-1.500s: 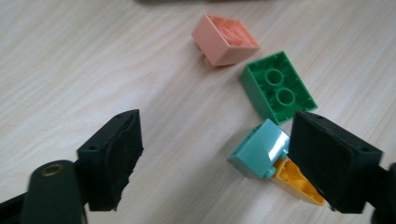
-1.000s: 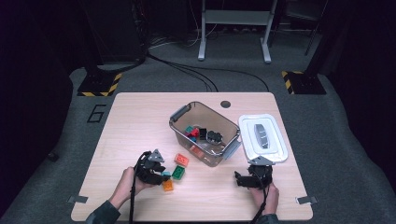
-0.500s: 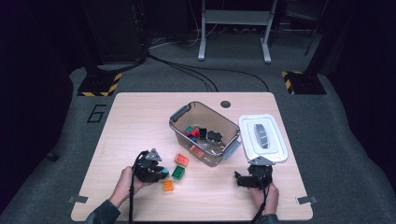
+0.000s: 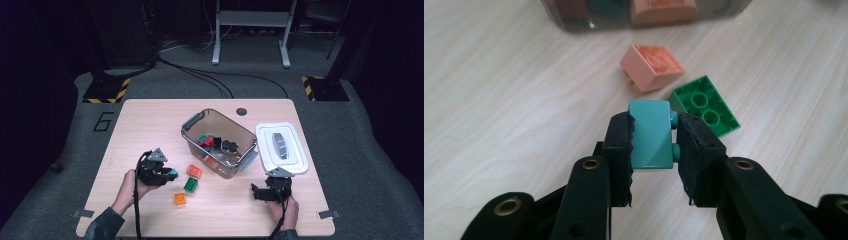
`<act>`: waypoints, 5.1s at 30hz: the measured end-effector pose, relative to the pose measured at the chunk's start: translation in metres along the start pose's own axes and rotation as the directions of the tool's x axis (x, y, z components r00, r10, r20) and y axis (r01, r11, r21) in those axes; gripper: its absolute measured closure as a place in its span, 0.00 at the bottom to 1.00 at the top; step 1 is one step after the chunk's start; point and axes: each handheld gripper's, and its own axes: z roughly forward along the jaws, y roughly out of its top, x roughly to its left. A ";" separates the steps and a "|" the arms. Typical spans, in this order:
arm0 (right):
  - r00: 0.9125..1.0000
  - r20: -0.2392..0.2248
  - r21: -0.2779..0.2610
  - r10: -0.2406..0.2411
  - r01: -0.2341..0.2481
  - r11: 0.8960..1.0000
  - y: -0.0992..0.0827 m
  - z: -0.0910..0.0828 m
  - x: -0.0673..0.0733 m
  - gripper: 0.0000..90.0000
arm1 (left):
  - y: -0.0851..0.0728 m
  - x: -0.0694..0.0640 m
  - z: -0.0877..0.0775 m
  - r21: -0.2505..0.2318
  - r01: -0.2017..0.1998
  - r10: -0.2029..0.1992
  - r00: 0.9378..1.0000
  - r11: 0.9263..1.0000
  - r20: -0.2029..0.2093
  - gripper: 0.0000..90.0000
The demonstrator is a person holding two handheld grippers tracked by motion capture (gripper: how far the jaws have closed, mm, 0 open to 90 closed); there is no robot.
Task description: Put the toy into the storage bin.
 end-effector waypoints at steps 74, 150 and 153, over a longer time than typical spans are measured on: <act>1.000 -0.003 0.011 0.001 -0.001 1.000 0.000 0.001 0.000 0.03 | 0.157 0.033 0.024 0.113 0.019 -0.015 0.999 0.993 -0.037 0.75; 1.000 0.003 0.010 0.003 -0.004 1.000 0.000 0.000 0.000 0.03 | -0.052 -0.038 0.033 0.087 0.066 -0.054 0.988 0.994 -0.142 0.29; 1.000 0.003 0.009 0.004 -0.004 1.000 0.000 0.000 0.000 0.03 | -0.054 -0.040 0.033 0.071 0.044 -0.033 0.989 0.996 -0.144 0.38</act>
